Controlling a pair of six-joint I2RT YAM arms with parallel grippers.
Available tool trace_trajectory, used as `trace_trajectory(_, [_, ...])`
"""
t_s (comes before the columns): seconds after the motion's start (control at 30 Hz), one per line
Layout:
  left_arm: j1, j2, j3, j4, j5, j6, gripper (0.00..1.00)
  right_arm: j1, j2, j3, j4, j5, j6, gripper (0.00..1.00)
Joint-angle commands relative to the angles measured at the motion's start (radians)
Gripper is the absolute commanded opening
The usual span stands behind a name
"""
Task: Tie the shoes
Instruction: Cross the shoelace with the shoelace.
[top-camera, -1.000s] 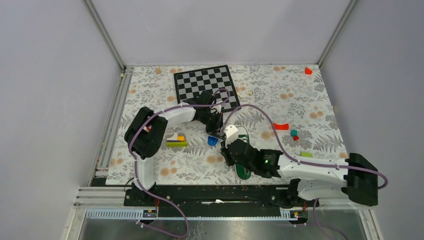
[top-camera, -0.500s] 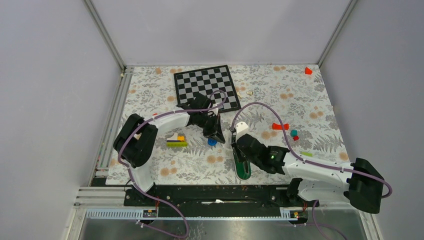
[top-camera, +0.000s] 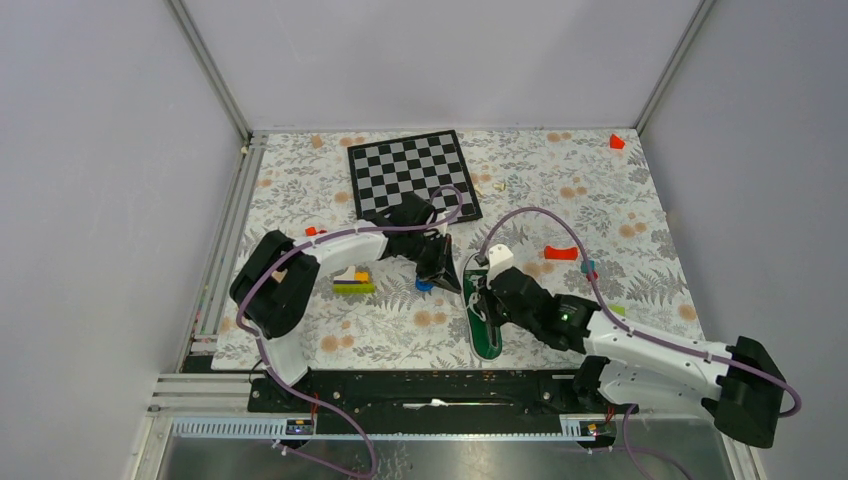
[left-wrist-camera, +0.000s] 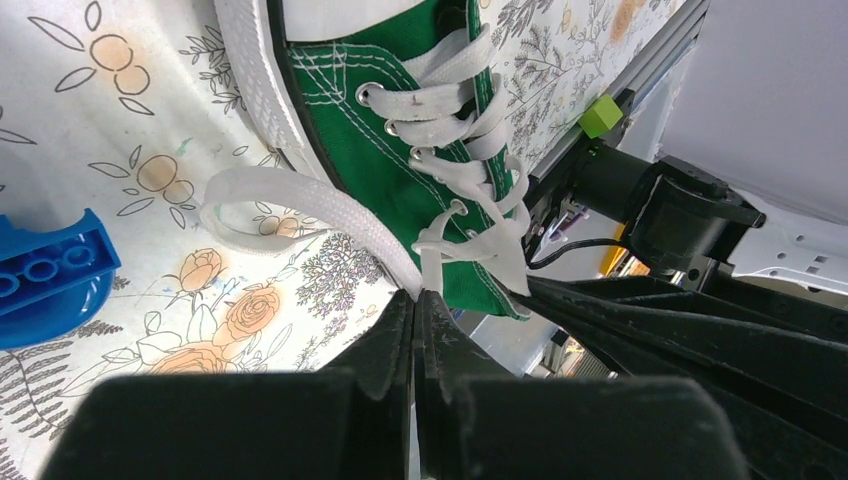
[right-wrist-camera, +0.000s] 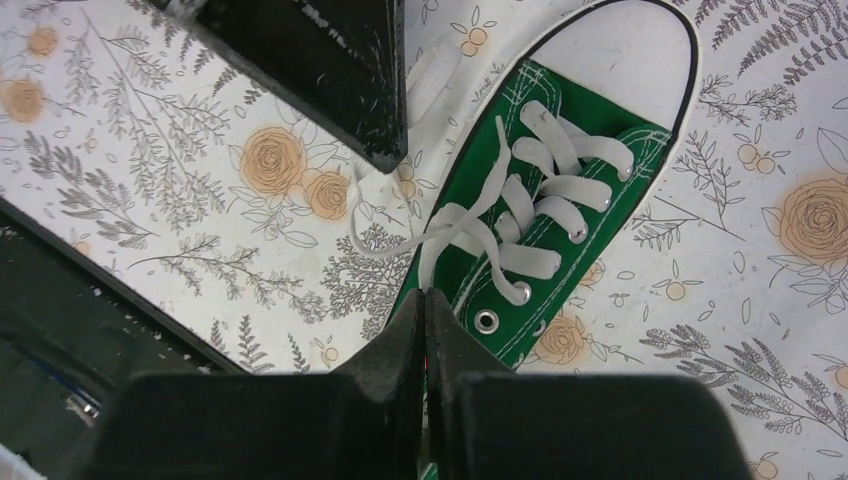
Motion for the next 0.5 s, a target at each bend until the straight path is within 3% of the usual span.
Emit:
trace_trajectory(0.0, [0.004, -0.060, 0.026, 0.046, -0.019, -0.021, 0.00, -0.006, -0.084, -0.025, -0.046, -0.038, 0.023, 0.00])
trace_trajectory(0.47, [0.003, -0.043, 0.059, 0.008, -0.011, 0.013, 0.00, -0.005, -0.186, -0.039, -0.124, -0.058, 0.055, 0.00])
